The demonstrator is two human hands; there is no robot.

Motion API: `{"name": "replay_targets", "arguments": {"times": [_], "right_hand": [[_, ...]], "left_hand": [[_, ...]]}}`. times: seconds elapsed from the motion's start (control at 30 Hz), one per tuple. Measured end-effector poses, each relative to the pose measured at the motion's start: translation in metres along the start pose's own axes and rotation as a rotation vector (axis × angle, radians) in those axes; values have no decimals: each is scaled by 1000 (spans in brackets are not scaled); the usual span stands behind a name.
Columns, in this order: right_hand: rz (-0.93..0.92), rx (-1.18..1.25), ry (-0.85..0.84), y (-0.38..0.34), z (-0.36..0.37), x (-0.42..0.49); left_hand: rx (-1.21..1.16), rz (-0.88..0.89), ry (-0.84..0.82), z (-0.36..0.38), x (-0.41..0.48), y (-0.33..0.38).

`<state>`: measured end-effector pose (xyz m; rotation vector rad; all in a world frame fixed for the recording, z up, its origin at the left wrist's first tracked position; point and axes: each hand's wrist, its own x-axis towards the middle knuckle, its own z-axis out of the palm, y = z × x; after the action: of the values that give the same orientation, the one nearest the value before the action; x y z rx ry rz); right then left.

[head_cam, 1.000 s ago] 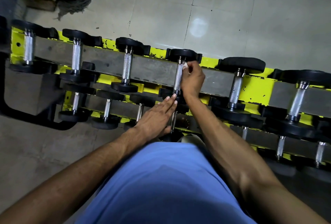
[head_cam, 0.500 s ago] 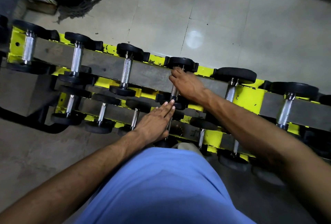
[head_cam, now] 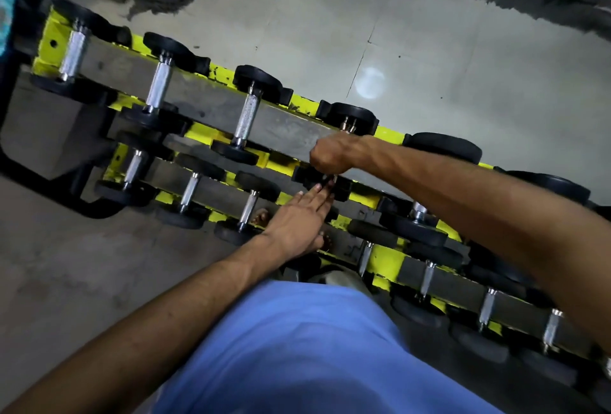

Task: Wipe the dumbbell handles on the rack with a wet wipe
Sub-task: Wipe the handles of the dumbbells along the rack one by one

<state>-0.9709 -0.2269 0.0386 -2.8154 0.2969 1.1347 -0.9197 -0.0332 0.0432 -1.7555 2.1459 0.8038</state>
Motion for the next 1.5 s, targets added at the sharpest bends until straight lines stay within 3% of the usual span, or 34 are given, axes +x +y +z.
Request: {"name": "replay_targets", "arguments": {"times": [0.13, 0.23, 0.33, 0.4, 0.57, 0.7, 0.83, 0.9, 1.0, 1.07, 1.17, 1.23, 1.33, 1.5], "right_hand": [[56, -66, 132, 14, -10, -7], [142, 37, 304, 16, 6, -15], [-31, 176, 305, -3, 33, -21], [-51, 165, 327, -1, 39, -24], [182, 154, 761, 12, 58, -28], [184, 316, 831, -32, 95, -27], [382, 467, 937, -32, 94, -26], [585, 668, 1016, -26, 88, -20], [909, 1191, 1172, -38, 88, -3], [1024, 1572, 1084, -54, 97, 14], [987, 2166, 987, -36, 89, 29], [960, 2379, 995, -6, 75, 33], [912, 2542, 1078, 2, 71, 32], [898, 2702, 966, 3, 87, 48]], "left_hand": [[18, -28, 1, 1, -2, 0], [13, -53, -4, 5, -4, -3], [17, -65, -6, 7, -5, -1], [15, -64, -4, 5, -3, 2], [0, -80, -21, 3, -5, 2], [11, -55, -26, 3, -7, -3], [21, -17, -28, -2, -6, -8], [30, -11, -28, -3, -6, -11], [27, 0, -45, -1, -7, -13], [31, 7, -53, -1, -8, -13], [29, 27, -51, -6, -8, -17], [33, 47, -51, -9, -7, -20], [39, 61, -70, -6, -8, -22], [40, 96, -79, -9, -6, -30]]}}
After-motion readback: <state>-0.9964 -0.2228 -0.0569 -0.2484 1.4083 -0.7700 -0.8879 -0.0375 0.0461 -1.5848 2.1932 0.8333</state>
